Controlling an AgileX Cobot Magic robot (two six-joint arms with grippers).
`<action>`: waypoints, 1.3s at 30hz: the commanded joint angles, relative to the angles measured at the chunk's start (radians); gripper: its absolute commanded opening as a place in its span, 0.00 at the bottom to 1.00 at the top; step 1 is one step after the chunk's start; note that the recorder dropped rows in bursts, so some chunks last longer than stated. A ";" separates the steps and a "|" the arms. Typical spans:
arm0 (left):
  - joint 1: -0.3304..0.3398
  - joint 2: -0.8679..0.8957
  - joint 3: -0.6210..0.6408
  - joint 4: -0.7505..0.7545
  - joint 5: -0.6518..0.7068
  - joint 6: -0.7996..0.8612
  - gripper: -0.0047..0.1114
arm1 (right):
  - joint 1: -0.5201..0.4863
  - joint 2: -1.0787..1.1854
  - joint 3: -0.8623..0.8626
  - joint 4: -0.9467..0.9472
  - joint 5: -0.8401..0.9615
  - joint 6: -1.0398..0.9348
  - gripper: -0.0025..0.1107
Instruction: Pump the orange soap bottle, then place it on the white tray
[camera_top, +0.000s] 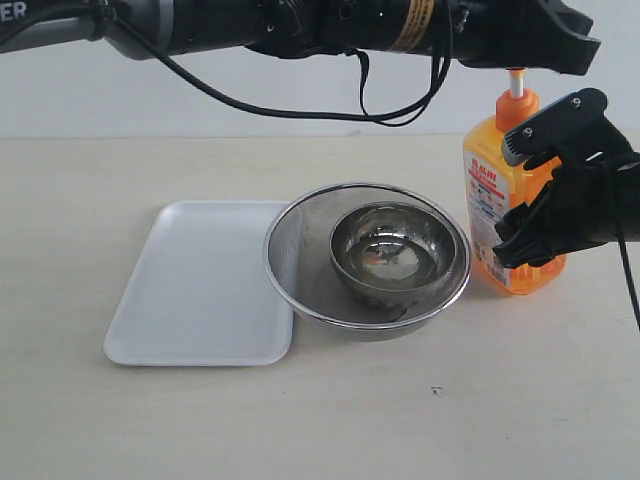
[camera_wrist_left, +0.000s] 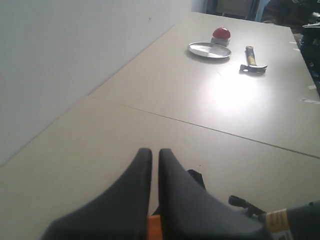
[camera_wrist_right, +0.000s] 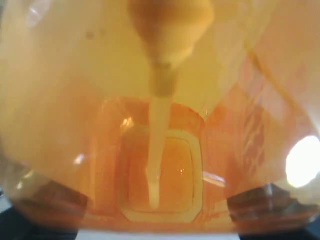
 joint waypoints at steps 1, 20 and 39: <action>-0.006 0.007 0.011 0.000 -0.013 0.200 0.08 | 0.000 -0.008 -0.003 0.000 -0.044 -0.002 0.02; -0.238 -0.011 0.017 -0.420 0.927 1.612 0.08 | 0.000 -0.008 -0.003 0.000 -0.041 -0.002 0.02; -0.246 -0.049 0.016 -0.903 0.739 1.760 0.08 | 0.000 -0.008 -0.003 0.000 -0.033 0.019 0.02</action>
